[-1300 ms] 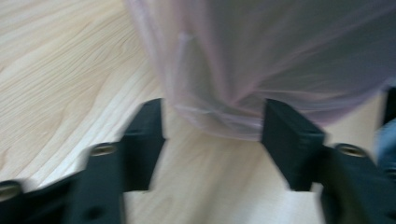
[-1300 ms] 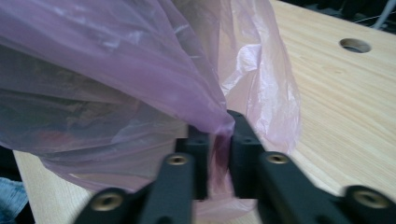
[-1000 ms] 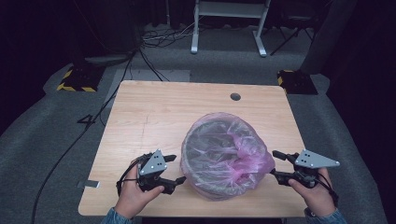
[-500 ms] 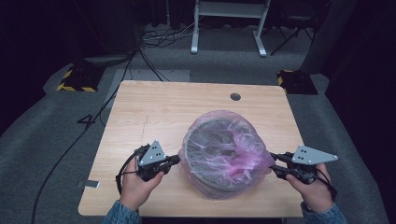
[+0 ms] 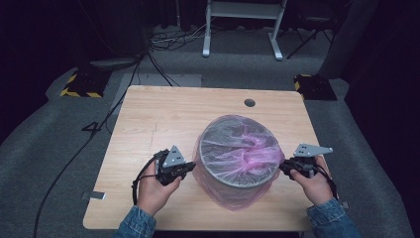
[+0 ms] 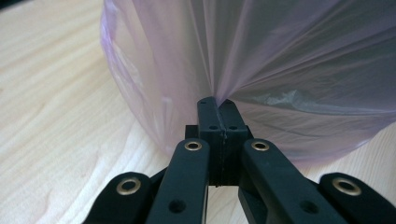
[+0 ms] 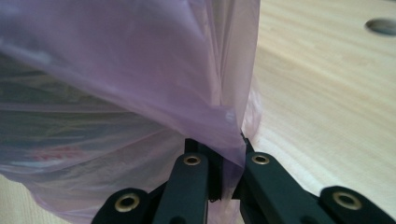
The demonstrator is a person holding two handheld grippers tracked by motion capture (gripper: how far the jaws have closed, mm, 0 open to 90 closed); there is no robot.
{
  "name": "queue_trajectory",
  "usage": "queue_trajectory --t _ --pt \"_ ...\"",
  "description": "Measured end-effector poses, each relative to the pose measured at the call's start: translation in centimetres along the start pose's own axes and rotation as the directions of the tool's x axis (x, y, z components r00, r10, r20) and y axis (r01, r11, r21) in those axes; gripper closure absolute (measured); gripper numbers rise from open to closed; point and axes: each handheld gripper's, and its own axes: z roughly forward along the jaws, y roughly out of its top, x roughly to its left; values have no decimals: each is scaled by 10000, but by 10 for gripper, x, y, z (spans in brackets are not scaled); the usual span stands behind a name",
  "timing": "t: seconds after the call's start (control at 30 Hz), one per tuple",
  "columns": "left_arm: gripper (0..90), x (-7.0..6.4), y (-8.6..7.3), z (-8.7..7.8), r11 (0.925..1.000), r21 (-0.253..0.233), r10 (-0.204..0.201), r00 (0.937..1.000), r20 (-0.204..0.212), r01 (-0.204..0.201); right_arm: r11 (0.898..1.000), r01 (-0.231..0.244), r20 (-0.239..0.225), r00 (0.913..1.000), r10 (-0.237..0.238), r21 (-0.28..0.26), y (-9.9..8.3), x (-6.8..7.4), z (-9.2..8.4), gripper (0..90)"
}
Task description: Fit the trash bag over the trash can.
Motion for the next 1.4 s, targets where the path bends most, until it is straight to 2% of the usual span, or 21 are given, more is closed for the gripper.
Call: queue_trajectory --t 0.03,0.2,0.3,0.33,0.4,0.43,0.5,0.57,0.63,0.7,0.8,0.83,0.9,1.0,1.03,1.07,1.1,1.17,1.2,1.3,1.4 --pt "900 -1 -2 4 9999 141 35 10000 -40 -35 10000 -7 -27 10000 7 59 -2 0 2 900" --pt "900 -13 -2 3 9998 -57 183 9998 116 -182 9981 -9 190 9998 -3 614 -14 -1 10 900" --pt "900 -13 -7 8 9974 648 324 9994 -82 -318 9960 5 37 10000 -8 891 -17 0 11 900" --pt "900 -15 -10 12 9918 1232 333 9994 84 -341 9949 148 -90 9999 -140 993 -16 5 10 900" --pt "900 -27 -20 22 9805 1727 825 9940 712 -937 9843 674 -295 9975 -635 1631 -19 16 8 900" --pt "900 -33 -24 23 9783 1674 1090 9905 840 -1219 9783 863 -442 9959 -793 1881 -23 21 7 900" --pt "900 -34 -26 15 9870 1073 1137 9918 591 -1195 9735 1034 -391 9945 -975 2041 -30 25 0 900" --pt "845 -28 -23 2 9987 83 508 9981 352 -511 9830 985 -48 9951 -990 1549 -30 22 -12 844" --pt "603 -24 -18 -9 9988 -435 196 9997 -177 -203 9952 733 323 9966 -754 644 -25 20 -25 707" --pt "480 -23 -13 -17 9969 -736 249 9992 -327 -273 9976 689 524 9963 -683 -109 -19 21 -36 639" --pt "307 -25 -6 -22 9910 -1248 434 9983 -394 -480 9928 850 662 9946 -795 -846 -10 26 -48 606" --pt "257 -25 -3 -22 9887 -1379 539 9980 -330 -580 9905 933 737 9936 -860 -1015 -7 27 -51 617" --pt "229 -25 4 -20 9861 -1452 788 9967 -182 -806 9865 1087 680 9926 -1009 -1222 -1 31 -55 734" --pt "257 -25 14 -17 9840 -1454 1041 9946 33 -1025 9825 1297 712 9901 -1210 -1334 8 36 -57 810" --pt "341 -24 16 -18 9824 -1435 1247 9919 243 -1200 9814 1336 723 9896 -1246 -1381 11 37 -58 810" --pt "541 -23 17 -19 9774 -1546 1530 9870 484 -1439 9797 1401 744 9887 -1305 -1437 14 38 -59 802" --pt "703 -22 19 -20 9785 -1531 1503 9860 718 -1380 9783 1446 741 9881 -1348 -1482 17 39 -59 784" --pt "900 -20 20 -22 9818 -1350 1444 9869 722 -1338 9765 1562 762 9863 -1462 -1485 22 39 -60 699" --pt "900 -17 21 -22 9843 -1250 1330 9891 636 -1243 9744 1701 854 9836 -1588 -1468 23 39 -60 647" --pt "900 -7 18 -19 9907 -1086 859 9956 370 -814 9721 1932 861 9794 -1828 -1331 27 36 -59 639" --pt "900 1 12 -10 9953 -932 303 9989 365 -267 9726 1975 585 9797 -1915 -1225 30 35 -57 805"
